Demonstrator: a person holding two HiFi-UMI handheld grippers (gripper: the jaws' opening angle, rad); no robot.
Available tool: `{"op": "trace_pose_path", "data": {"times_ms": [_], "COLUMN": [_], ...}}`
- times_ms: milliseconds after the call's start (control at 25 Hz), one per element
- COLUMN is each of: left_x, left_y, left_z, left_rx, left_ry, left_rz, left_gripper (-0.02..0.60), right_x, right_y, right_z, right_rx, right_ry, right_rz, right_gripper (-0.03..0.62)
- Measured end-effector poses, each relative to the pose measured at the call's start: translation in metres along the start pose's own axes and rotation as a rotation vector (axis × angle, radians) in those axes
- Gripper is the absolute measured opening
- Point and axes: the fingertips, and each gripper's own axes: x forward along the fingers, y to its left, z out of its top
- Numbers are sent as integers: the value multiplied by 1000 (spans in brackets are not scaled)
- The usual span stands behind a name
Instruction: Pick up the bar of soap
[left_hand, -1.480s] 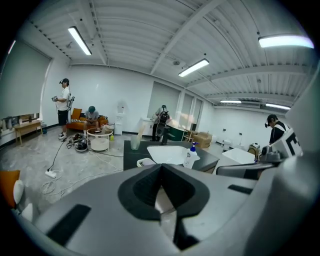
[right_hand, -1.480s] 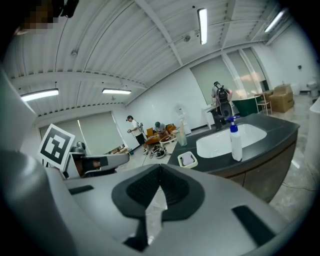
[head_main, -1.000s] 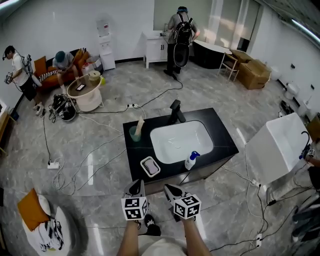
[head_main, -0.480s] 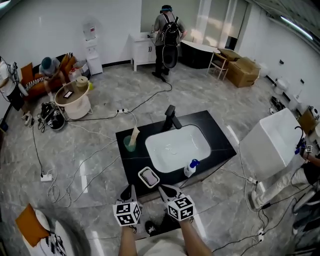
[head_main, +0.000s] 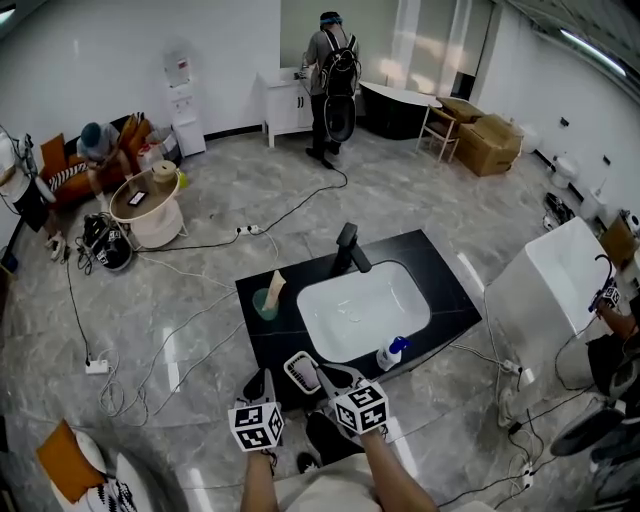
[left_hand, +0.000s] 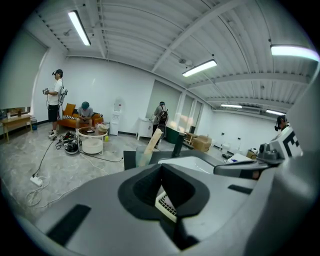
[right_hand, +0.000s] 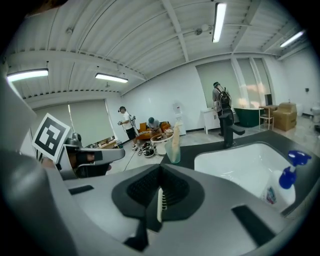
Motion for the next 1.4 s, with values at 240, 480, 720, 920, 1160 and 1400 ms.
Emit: {"op": "trace_pose_path", "data": {"times_ms": [240, 480, 720, 920, 1160, 1400], "left_x": [25, 35, 44, 48, 53, 54], "left_y": [21, 30, 35, 25, 15, 13], "left_z": [18, 16, -5, -36, -65, -74], "left_rx": [-7, 2, -21, -41, -34, -42], "left_ry": [-2, 21, 70, 141, 200, 226], "left_rz": [25, 36, 34, 8, -20, -25], "left_gripper": [6, 6, 6, 6, 6, 6], "right_x": [40, 60, 67, 65, 67, 70], "right_y": [-3, -2, -13, -17, -8, -5], "right_z": [14, 10, -15, -51, -84, -103], "right_rx": [-29, -70, -104, -93, -132, -153], "right_ry": [70, 139, 222, 312, 421, 513], "right_rz": [59, 78, 53, 20, 54, 33], "right_gripper": [5, 5, 5, 6, 156, 193]}}
